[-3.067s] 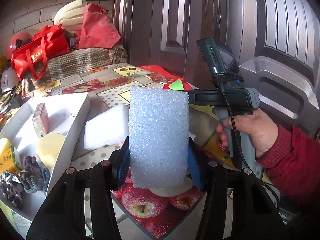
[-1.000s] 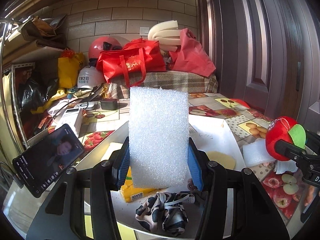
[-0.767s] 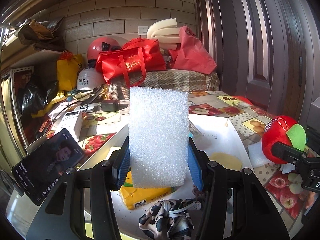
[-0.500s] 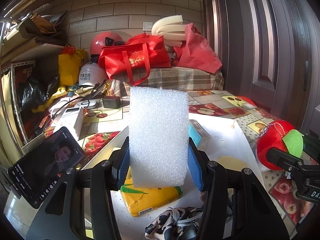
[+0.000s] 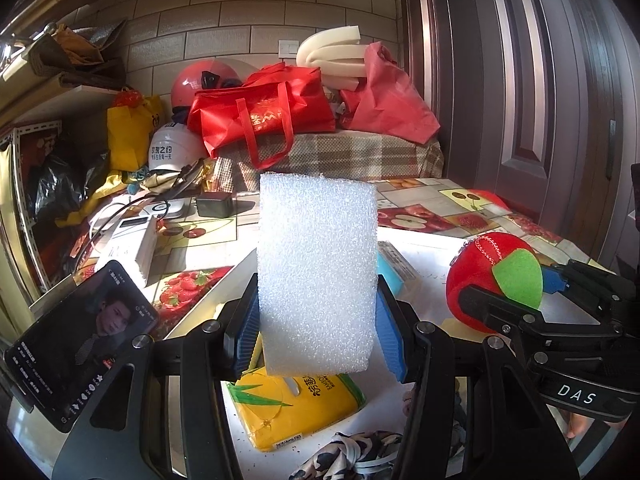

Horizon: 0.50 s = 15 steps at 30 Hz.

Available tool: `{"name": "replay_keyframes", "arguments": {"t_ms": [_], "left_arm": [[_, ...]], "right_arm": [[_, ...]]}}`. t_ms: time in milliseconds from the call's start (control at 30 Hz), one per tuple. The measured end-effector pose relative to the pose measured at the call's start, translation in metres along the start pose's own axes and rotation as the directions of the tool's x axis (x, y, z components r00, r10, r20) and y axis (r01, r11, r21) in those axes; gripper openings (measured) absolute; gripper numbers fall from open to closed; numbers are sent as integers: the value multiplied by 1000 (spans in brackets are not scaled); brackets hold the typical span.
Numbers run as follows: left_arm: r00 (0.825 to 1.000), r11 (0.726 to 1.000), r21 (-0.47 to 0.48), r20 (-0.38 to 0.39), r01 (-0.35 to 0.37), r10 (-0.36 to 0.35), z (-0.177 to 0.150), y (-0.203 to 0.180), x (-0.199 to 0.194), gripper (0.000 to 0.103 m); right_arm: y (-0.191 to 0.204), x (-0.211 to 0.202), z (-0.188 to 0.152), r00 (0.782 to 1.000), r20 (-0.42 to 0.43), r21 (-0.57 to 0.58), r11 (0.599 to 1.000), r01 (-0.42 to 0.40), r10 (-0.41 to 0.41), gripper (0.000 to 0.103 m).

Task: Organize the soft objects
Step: 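Carry the foam block and apple plush over the white tray, then open both grippers to drop the foam block and apple plush in the tray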

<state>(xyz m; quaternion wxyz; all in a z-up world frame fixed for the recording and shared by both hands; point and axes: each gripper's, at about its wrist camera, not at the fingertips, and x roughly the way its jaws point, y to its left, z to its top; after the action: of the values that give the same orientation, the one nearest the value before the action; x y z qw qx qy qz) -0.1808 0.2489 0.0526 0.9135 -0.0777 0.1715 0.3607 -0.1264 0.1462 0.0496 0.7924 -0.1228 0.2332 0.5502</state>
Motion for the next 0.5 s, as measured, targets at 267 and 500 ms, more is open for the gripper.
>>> {"name": "replay_keyframes", "arguments": {"t_ms": [267, 500], "left_arm": [[1000, 1000, 10, -8, 0, 0, 2, 0, 6, 52], [1000, 1000, 5, -17, -7, 7, 5, 1, 14, 52]], "right_arm": [[2, 23, 6, 999, -49, 6, 1000, -4, 4, 62], [-3, 32, 6, 996, -91, 38, 999, -12, 15, 63]]}}
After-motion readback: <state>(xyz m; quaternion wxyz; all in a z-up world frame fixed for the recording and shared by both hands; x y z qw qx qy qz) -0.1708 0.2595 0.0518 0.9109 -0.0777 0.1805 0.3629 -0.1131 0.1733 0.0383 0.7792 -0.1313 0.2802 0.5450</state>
